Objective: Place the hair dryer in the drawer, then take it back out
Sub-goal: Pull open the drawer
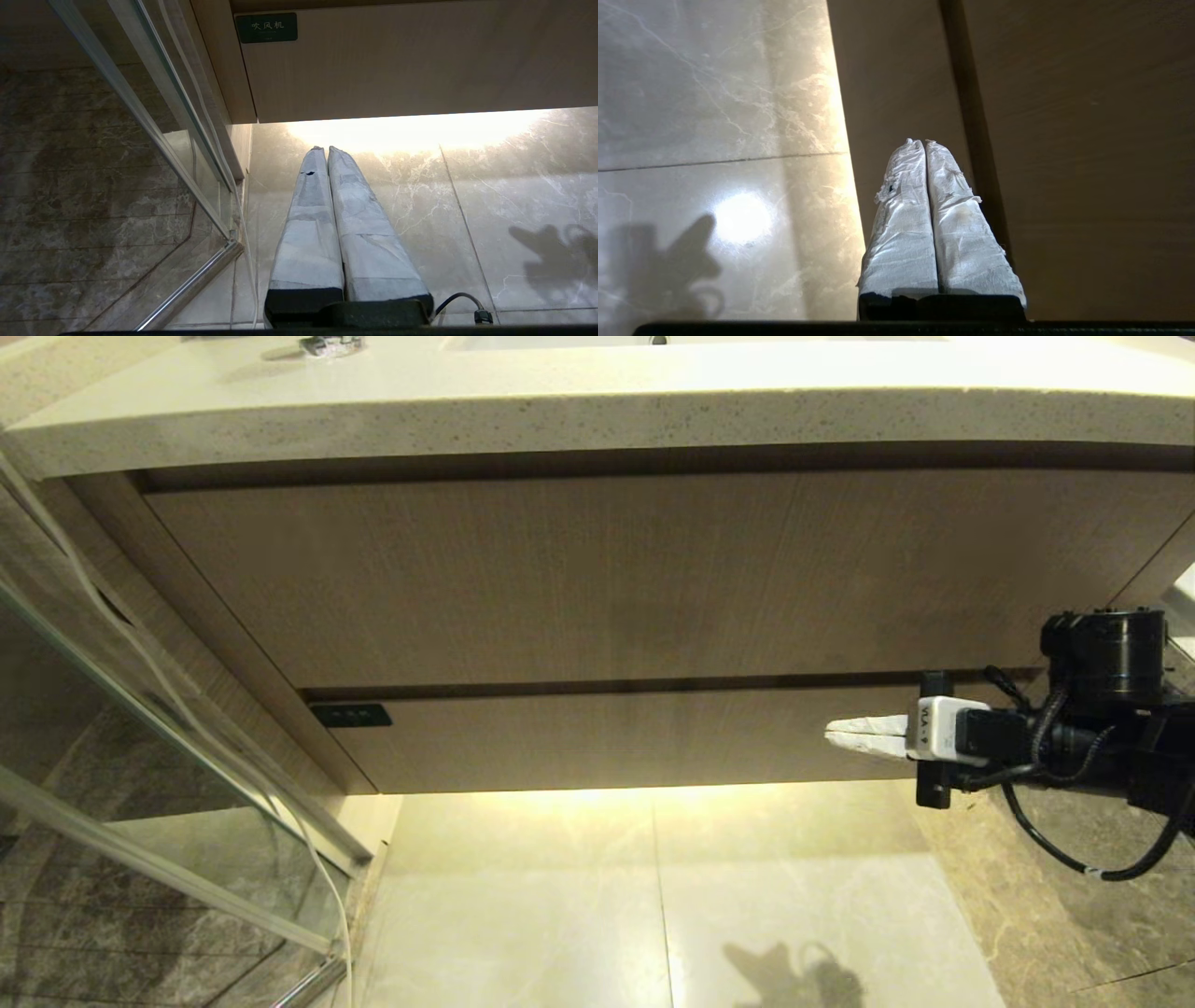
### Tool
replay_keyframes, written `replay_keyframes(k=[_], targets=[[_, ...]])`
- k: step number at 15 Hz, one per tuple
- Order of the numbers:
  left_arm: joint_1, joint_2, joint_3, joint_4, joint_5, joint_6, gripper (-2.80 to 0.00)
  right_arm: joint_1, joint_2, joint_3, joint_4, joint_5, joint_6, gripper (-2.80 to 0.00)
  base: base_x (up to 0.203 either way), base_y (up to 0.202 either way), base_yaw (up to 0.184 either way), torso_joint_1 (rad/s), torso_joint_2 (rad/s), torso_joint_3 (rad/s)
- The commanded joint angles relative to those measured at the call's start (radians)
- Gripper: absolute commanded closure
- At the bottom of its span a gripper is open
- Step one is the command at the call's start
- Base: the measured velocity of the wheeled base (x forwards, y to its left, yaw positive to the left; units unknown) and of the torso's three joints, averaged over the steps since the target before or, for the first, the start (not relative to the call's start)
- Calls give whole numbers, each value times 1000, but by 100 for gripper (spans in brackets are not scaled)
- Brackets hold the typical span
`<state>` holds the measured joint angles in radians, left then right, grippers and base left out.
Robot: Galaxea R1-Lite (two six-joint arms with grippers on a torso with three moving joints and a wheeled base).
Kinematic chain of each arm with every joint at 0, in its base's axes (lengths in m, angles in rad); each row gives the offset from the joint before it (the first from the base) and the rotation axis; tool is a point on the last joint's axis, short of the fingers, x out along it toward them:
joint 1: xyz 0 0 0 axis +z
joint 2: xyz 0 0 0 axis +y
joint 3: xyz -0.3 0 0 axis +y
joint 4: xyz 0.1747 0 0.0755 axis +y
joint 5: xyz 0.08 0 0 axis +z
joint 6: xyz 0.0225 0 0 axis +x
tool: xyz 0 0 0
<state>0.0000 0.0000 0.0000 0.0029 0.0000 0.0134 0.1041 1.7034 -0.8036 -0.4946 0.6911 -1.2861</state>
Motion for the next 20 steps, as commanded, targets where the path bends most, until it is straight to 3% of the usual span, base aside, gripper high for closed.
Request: replay_keyframes(k=[1,6,12,16,17,20], targets=[[0,0,0,0,0,0,0,39,110,-46,-7,2,-18,0,0,0,0,0,0,0],[0,0,0,0,0,0,0,105,211,-153,11,-54,-9,0,0,0,0,0,0,0],[0,0,0,0,0,0,0,115,281,-264,86,-104,15,0,0,0,0,0,0,0],[0,0,0,0,0,0,0,147,280,-268,97,-181,20,0,0,0,0,0,0,0],[0,0,0,0,0,0,0,149,276,-273,97,-186,18,-280,0,0,0,0,0,0],[0,0,0,0,0,0,0,150,263,-269,112,-208,21,-280,0,0,0,0,0,0]])
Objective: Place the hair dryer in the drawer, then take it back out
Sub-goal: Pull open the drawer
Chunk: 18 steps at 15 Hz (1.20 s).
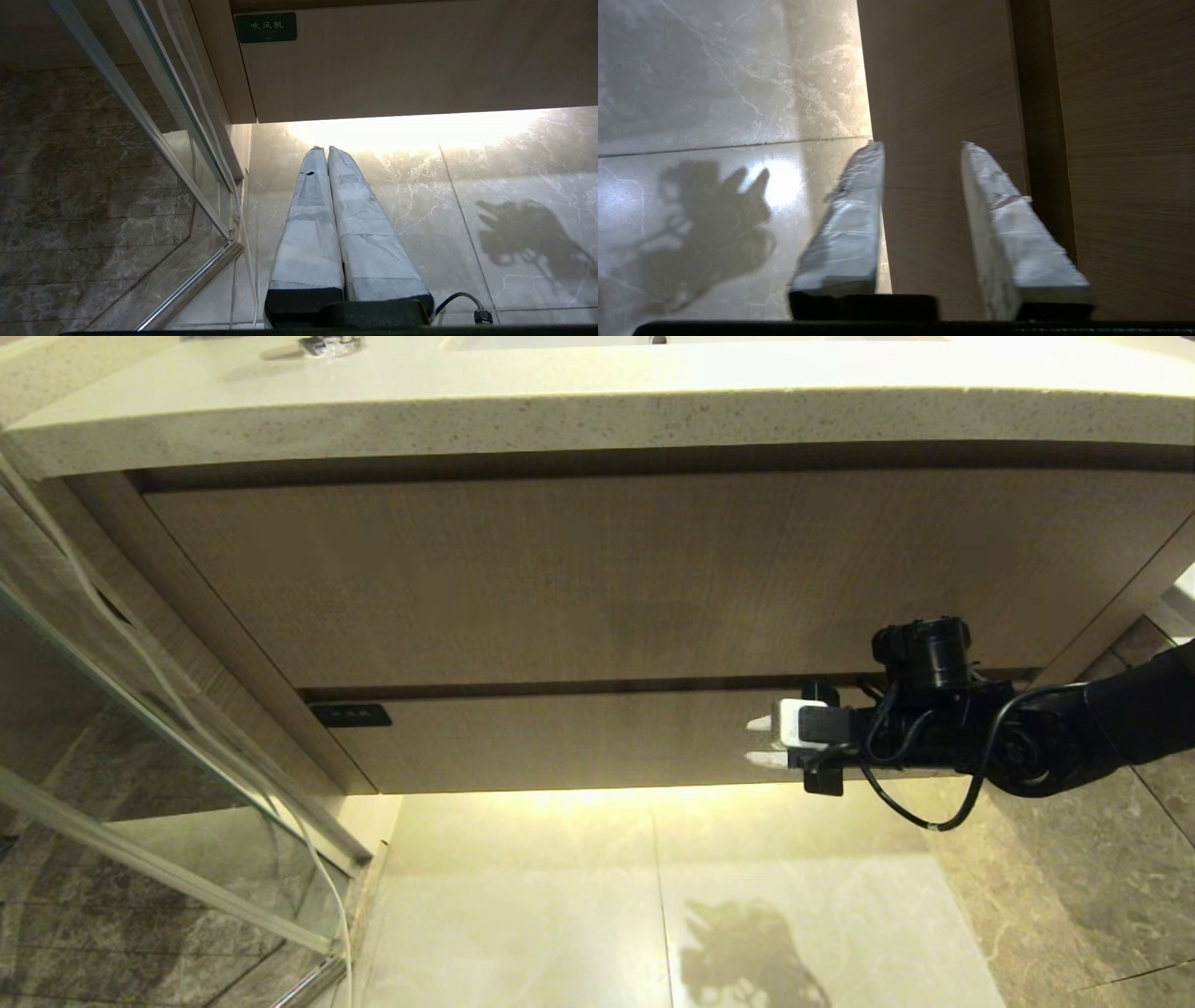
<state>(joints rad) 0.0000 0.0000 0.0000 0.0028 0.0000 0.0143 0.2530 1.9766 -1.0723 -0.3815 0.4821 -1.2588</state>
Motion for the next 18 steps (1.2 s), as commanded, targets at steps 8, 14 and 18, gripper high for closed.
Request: replay_keyframes(k=[8,14,18], targets=[[0,0,0,0,0,0,0,19,28,-69,-48,-108,0,-280,0,0,0,0,0,0],[0,0,0,0,0,0,0,41,82,-104,-40,-170,1,-280,0,0,0,0,0,0],[0,0,0,0,0,0,0,42,131,-145,-26,-181,-1,-280,0,0,0,0,0,0]])
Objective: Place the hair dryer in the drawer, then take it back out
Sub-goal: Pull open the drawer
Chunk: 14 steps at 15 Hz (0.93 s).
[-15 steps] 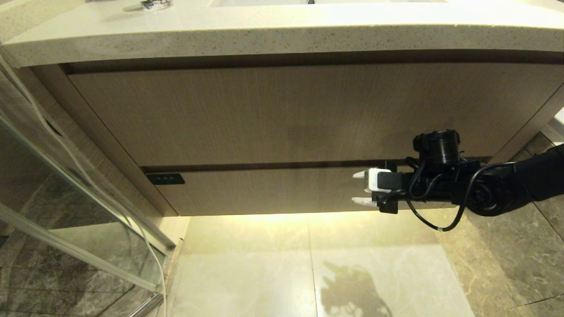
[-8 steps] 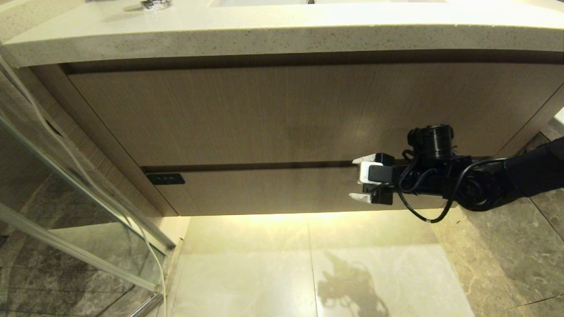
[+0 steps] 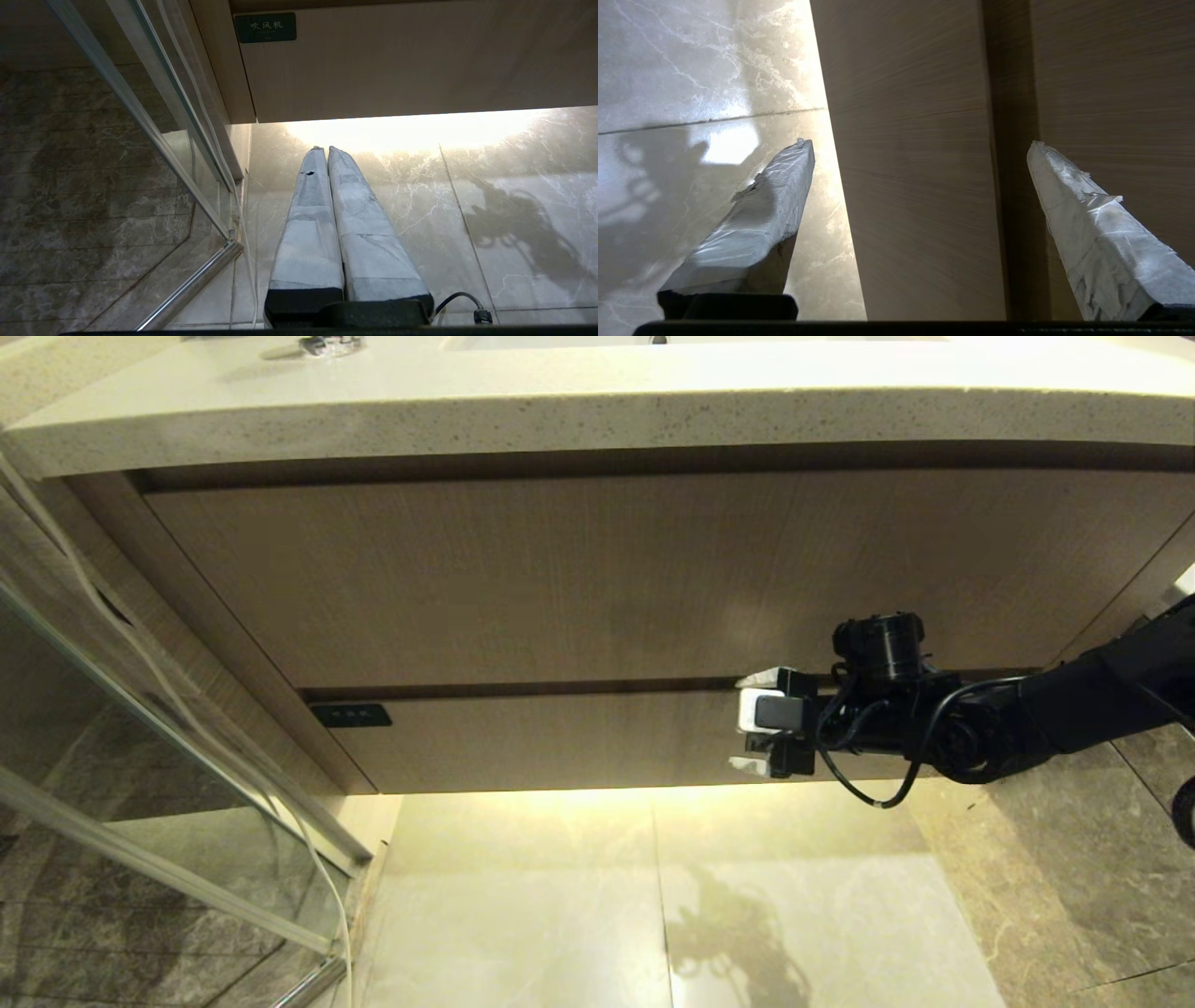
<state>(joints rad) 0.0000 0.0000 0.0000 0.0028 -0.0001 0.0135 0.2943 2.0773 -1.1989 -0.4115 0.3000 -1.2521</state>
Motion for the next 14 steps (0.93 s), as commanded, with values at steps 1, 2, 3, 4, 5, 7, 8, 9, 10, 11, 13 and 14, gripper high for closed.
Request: replay_keyframes(k=[1,2,3,4,5,7,8,9,10,11,13,14], targets=[[0,0,0,0,0,0,0,0,45,-39,13,1,-7,-280,0,0,0,0,0,0],[0,0,0,0,0,0,0,0,58,-58,22,0,-7,-280,0,0,0,0,0,0],[0,0,0,0,0,0,0,0,70,-71,38,-11,-6,-280,0,0,0,0,0,0],[0,0,0,0,0,0,0,0,79,-85,51,-29,-4,-280,0,0,0,0,0,0],[0,0,0,0,0,0,0,0,86,-99,69,-43,7,-280,0,0,0,0,0,0],[0,0,0,0,0,0,0,0,101,-144,101,-48,23,-280,0,0,0,0,0,0],[0,0,0,0,0,0,0,0,110,-163,110,-50,27,-280,0,0,0,0,0,0],[0,0,0,0,0,0,0,0,118,-179,115,-50,29,-280,0,0,0,0,0,0],[0,0,0,0,0,0,0,0,124,-194,117,-50,33,-280,0,0,0,0,0,0],[0,0,0,0,0,0,0,0,129,-208,117,-49,45,-280,0,0,0,0,0,0],[0,0,0,0,0,0,0,0,133,-215,115,-50,49,-280,0,0,0,0,0,0],[0,0,0,0,0,0,0,0,137,-217,115,-50,49,-280,0,0,0,0,0,0]])
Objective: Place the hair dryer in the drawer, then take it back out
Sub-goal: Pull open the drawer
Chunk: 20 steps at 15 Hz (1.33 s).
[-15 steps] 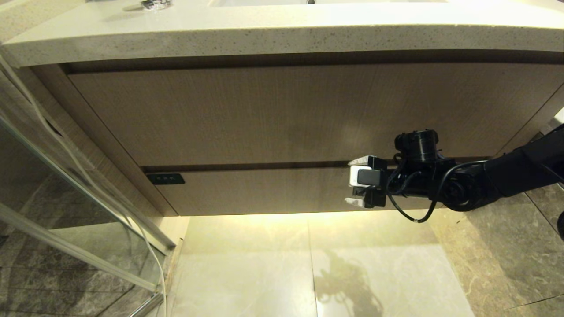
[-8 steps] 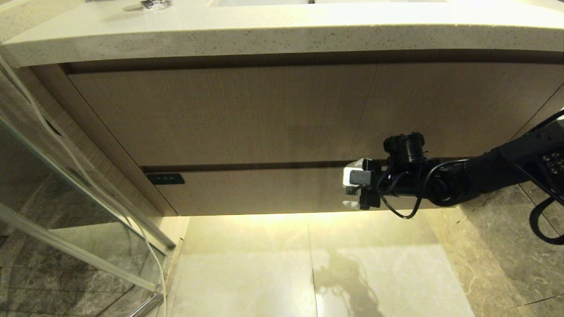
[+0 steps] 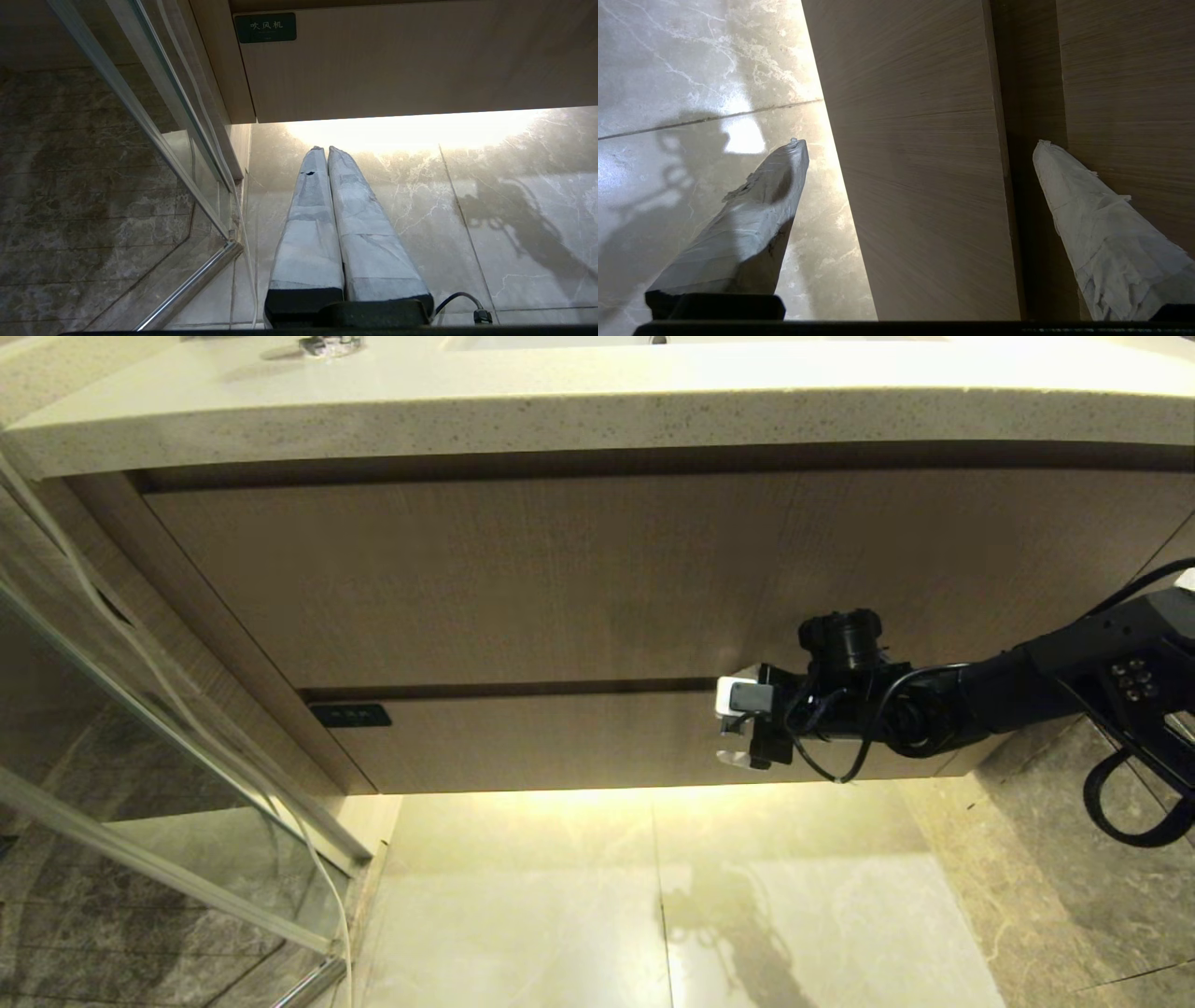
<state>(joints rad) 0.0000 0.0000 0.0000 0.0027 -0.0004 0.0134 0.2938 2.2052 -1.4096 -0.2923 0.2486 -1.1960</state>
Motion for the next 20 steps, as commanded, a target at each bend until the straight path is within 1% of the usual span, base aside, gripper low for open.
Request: replay_keyframes(k=[1,5,11,12,14,15,17,20], targets=[[0,0,0,0,0,0,0,-1,14,-8,-4,1,-7,-280,0,0,0,0,0,0],[0,0,0,0,0,0,0,0,34,-47,-1,-26,-8,-280,0,0,0,0,0,0],[0,0,0,0,0,0,0,-1,45,-48,3,-43,-7,-280,0,0,0,0,0,0],[0,0,0,0,0,0,0,-1,47,-49,14,-44,-7,-280,0,0,0,0,0,0],[0,0,0,0,0,0,0,0,47,-48,34,-79,-8,-280,0,0,0,0,0,0],[0,0,0,0,0,0,0,1,47,-51,74,-107,-7,-280,0,0,0,0,0,0],[0,0,0,0,0,0,0,1,48,-58,122,-114,-5,-280,0,0,0,0,0,0],[0,0,0,0,0,0,0,1,57,-68,125,-114,-1,-280,0,0,0,0,0,0]])
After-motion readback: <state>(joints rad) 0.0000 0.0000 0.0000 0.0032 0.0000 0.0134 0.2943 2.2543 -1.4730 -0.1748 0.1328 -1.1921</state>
